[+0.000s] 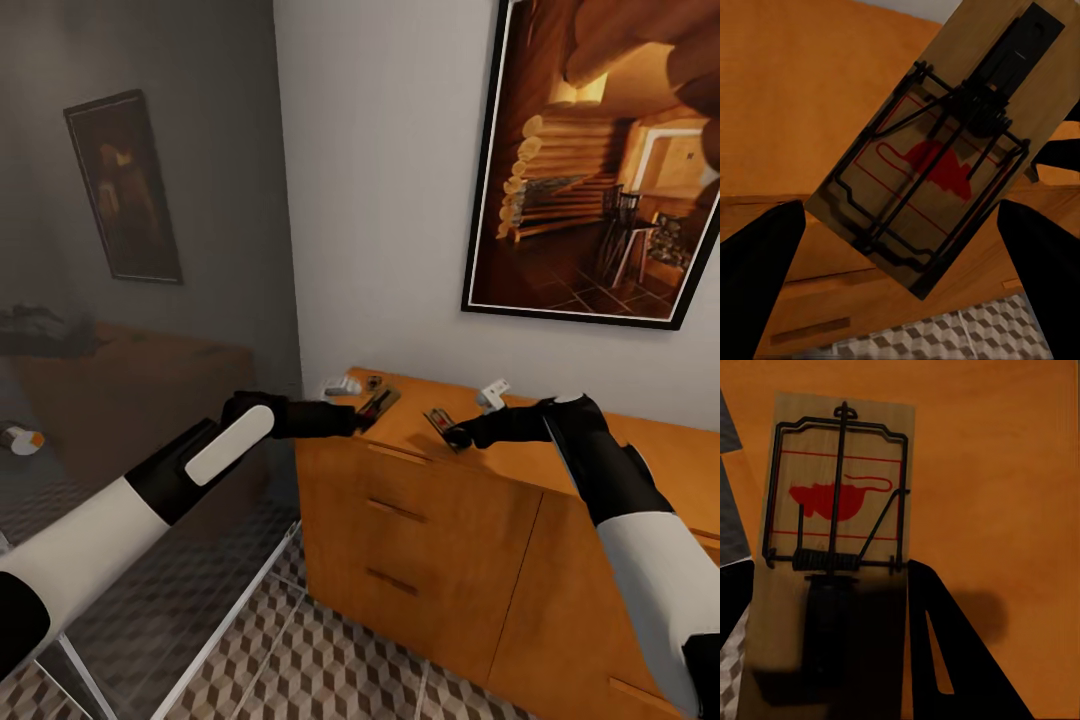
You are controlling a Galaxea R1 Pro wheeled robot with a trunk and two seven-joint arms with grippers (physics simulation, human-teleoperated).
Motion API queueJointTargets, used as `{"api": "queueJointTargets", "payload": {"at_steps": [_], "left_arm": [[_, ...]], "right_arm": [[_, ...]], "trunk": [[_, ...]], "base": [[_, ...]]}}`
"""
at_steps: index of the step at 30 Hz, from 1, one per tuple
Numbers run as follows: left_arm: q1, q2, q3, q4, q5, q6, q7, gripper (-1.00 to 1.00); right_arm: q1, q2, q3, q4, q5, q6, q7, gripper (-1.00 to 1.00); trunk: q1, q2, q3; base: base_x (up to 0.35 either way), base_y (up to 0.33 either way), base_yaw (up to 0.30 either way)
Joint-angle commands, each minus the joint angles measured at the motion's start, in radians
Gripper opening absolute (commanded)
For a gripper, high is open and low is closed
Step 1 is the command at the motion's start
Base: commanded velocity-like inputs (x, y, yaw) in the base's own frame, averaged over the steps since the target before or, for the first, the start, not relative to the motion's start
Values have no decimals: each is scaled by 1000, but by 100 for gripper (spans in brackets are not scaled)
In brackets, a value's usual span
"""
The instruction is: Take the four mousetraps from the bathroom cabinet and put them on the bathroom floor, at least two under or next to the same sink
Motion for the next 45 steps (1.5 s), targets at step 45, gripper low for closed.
{"api": "queueJointTargets", "payload": {"at_steps": [45], "left_arm": [[20,11,-2,-84,9,1,7,-100]], "right_arm": [[247,0,-414,-371,10,30,7,-100]], "trunk": [[0,-1,-1]], "base": [[-206,0,9]]}}
